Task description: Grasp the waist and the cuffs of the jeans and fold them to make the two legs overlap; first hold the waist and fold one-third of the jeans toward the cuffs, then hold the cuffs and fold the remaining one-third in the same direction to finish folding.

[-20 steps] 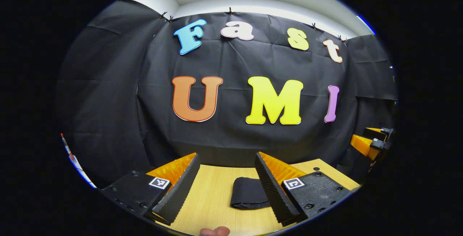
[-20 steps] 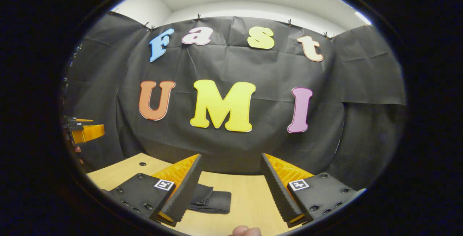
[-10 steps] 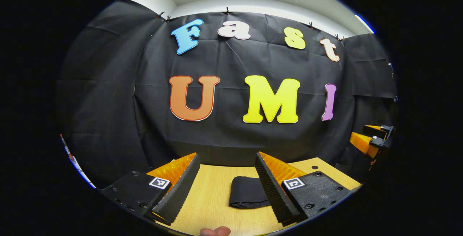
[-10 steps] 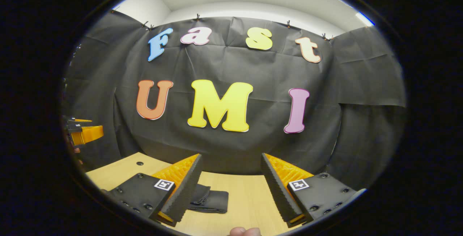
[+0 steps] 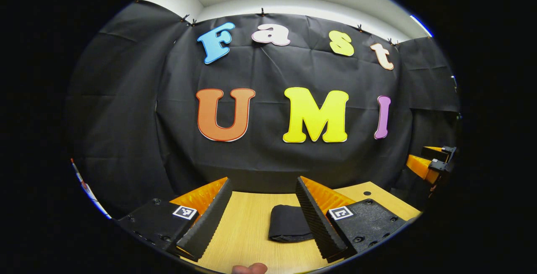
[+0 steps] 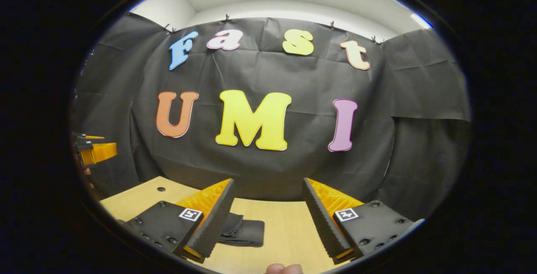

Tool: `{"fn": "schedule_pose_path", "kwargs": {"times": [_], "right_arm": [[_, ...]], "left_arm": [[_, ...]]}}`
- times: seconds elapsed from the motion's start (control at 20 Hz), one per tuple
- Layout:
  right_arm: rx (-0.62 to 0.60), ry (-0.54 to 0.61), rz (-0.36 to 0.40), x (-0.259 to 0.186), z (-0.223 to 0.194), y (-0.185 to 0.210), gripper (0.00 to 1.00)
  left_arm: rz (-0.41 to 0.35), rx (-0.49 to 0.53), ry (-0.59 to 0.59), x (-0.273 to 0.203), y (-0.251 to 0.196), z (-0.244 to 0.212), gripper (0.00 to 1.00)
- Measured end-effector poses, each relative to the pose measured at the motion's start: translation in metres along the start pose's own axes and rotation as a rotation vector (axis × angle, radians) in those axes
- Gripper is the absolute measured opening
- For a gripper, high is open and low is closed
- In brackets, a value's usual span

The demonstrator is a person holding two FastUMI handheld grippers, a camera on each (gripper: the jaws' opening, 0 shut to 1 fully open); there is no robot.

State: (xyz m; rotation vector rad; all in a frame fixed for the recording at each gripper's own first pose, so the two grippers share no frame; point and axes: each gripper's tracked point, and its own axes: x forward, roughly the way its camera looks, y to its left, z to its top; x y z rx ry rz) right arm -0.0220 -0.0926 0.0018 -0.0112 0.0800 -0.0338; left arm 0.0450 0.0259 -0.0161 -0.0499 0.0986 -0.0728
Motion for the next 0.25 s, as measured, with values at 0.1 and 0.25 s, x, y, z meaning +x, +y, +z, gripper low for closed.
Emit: {"fn": "schedule_pose_path", "kwargs": {"times": [0.1,0.25], "right_arm": [[0.001,-0.001,0.003,0.001,-0.0007,0.0019,0.99],[0.001,0.0,0.007,0.0023,-0.0004,0.0034,0.99]], "left_arm": [[0.0,0.002,-0.003,-0.0007,-0.0002,0.0008,0.98],[-0.003,-0.001,-0.003,0.0015,-0.0079,0.006,0.98]]}}
